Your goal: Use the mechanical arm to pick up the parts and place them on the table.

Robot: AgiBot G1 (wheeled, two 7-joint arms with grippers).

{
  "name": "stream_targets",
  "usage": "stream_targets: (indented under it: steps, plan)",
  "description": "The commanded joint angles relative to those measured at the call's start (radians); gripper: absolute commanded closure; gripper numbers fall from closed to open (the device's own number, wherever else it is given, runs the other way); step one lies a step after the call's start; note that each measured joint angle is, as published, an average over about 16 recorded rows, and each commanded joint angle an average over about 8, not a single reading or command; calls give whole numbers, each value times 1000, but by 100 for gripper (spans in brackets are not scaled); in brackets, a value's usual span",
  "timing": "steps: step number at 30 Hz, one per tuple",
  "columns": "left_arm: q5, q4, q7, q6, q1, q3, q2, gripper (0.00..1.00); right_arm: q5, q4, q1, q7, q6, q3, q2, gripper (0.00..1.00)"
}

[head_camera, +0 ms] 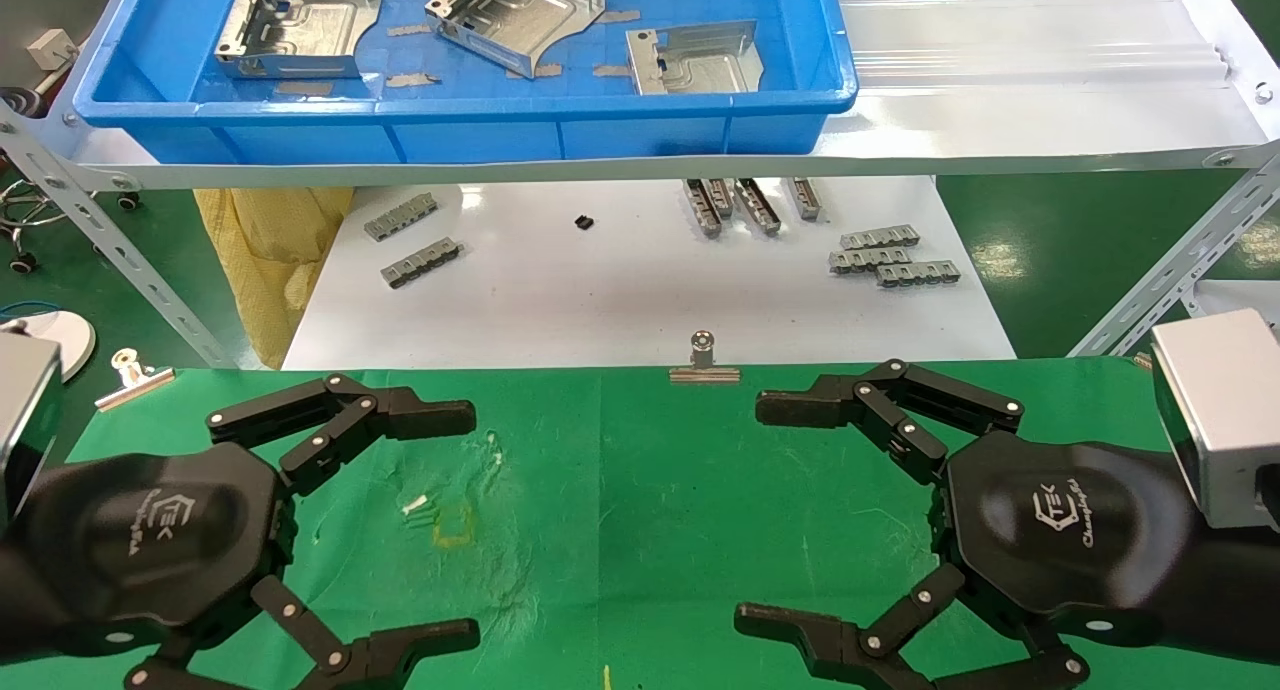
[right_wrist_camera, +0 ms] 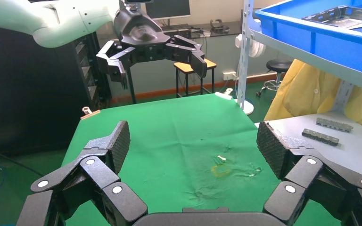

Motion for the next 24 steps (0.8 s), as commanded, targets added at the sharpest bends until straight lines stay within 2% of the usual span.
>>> stream_targets:
  steps: [1,15,23,24]
  plan:
    - [0,0,0,0,0,0,0,0,0,0,0,0,0,0,0,0]
    - [0,0,0,0,0,0,0,0,0,0,0,0,0,0,0,0]
    - [0,0,0,0,0,0,0,0,0,0,0,0,0,0,0,99]
    - [0,0,0,0,0,0,0,0,0,0,0,0,0,0,0,100]
